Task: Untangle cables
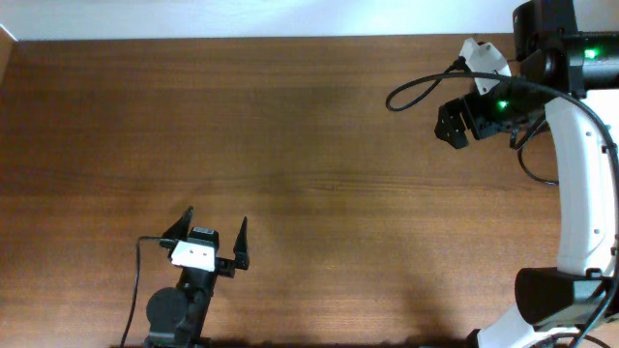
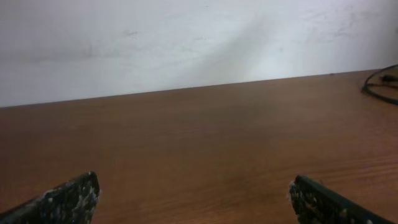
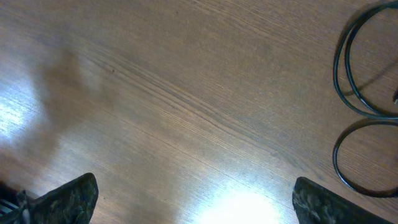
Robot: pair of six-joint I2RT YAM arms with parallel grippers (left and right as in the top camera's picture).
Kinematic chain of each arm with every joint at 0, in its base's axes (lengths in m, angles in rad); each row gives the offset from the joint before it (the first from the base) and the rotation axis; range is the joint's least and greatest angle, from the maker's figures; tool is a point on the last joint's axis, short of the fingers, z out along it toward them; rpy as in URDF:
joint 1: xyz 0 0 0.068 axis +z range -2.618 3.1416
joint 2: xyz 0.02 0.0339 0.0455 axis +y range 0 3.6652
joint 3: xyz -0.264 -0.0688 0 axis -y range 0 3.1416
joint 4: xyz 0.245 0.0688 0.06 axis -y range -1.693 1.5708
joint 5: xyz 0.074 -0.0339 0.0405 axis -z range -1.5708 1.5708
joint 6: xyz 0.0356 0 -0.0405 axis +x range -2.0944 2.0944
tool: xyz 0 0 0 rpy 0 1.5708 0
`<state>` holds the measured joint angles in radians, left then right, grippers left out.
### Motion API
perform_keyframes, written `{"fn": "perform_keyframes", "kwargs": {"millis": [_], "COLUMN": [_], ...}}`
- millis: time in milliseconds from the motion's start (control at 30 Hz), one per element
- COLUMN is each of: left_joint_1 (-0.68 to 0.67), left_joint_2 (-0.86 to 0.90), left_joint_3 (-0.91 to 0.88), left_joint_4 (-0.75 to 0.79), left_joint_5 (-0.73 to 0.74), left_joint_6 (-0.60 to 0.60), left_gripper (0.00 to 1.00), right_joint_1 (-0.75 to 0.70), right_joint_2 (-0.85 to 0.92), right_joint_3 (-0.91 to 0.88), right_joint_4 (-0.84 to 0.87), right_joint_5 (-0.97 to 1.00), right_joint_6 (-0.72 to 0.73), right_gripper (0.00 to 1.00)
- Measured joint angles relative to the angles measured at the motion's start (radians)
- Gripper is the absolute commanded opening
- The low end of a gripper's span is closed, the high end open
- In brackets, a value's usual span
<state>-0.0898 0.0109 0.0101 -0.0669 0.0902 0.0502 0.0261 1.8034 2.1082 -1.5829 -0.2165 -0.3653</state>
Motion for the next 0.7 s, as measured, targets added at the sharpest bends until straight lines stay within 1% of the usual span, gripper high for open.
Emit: {"fn": "perform_keyframes", "kwargs": {"millis": [167,700], "left_joint_1": [0.005,0.015], "left_joint_2": [0.000,0.000], "left_joint_3": [0.000,0.000], "left_joint_4": [-0.001,-0.002], "left_joint_5": [0.000,-0.012], "left_joint_6": [0.085,0.092], "left_gripper": [0.99,0.99], "right_joint_1": [0.000,0.000], "right_joint_2": [0.000,0.000], "right_joint_3": [0.000,0.000], "right_joint_4": [0.000,0.000], "right_joint_5": [0.000,0.000], "right_joint_6": [0.000,0.000], "right_gripper": [0.99,0.99]}}
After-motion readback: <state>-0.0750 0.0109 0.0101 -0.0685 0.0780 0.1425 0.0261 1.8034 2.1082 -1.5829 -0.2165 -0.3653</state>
